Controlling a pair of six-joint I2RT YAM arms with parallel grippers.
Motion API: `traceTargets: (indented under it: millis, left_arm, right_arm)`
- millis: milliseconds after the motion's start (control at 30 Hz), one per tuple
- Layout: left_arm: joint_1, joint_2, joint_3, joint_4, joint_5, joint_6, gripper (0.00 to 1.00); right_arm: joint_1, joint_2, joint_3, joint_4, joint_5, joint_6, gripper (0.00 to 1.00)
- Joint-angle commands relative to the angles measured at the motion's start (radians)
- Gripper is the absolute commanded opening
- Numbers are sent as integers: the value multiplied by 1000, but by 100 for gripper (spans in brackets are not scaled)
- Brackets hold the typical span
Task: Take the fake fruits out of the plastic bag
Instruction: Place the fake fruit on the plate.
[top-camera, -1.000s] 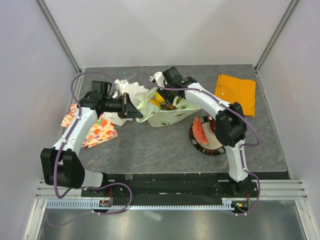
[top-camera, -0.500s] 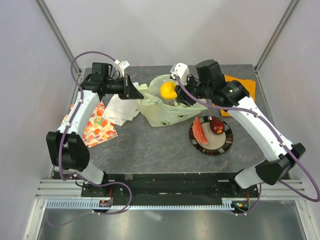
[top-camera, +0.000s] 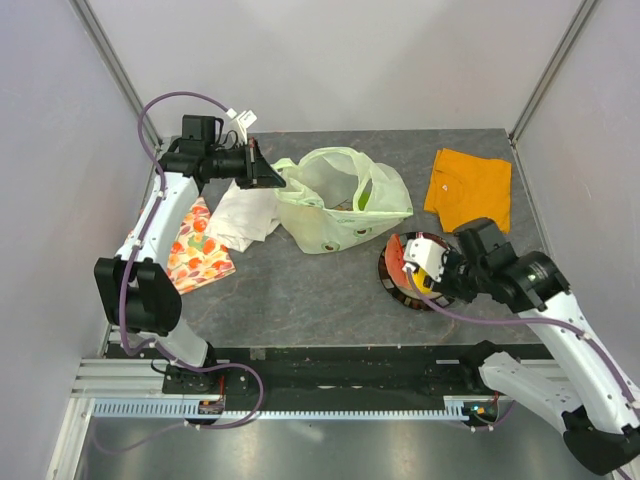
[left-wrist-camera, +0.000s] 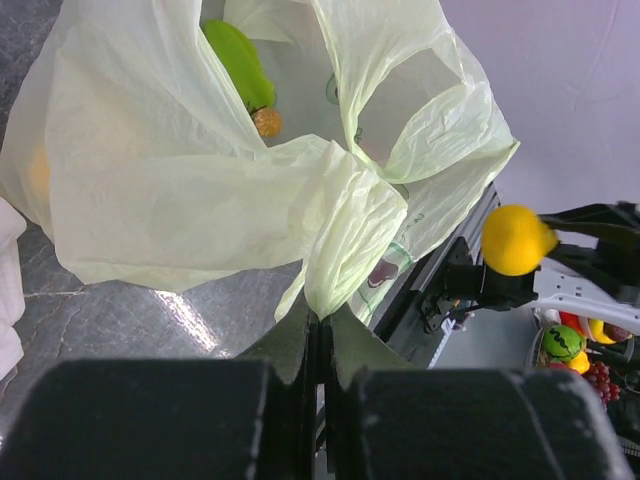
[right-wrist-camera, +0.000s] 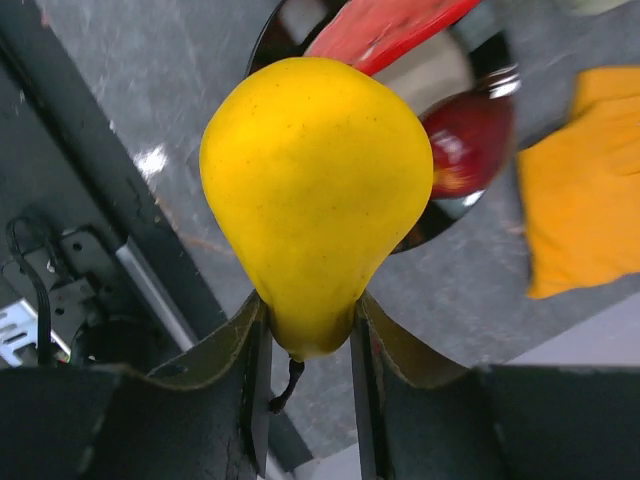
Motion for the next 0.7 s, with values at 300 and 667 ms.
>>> traceTargets:
  millis: [300, 667]
  left_arm:
    - [3, -78, -13, 8, -10, 38, 1]
    - [3, -72, -25, 22, 1, 27, 2]
  right_arm:
    - [-53, 111, -299, 200, 35, -59, 0]
    - [-71, 163, -432, 367, 101, -79, 20]
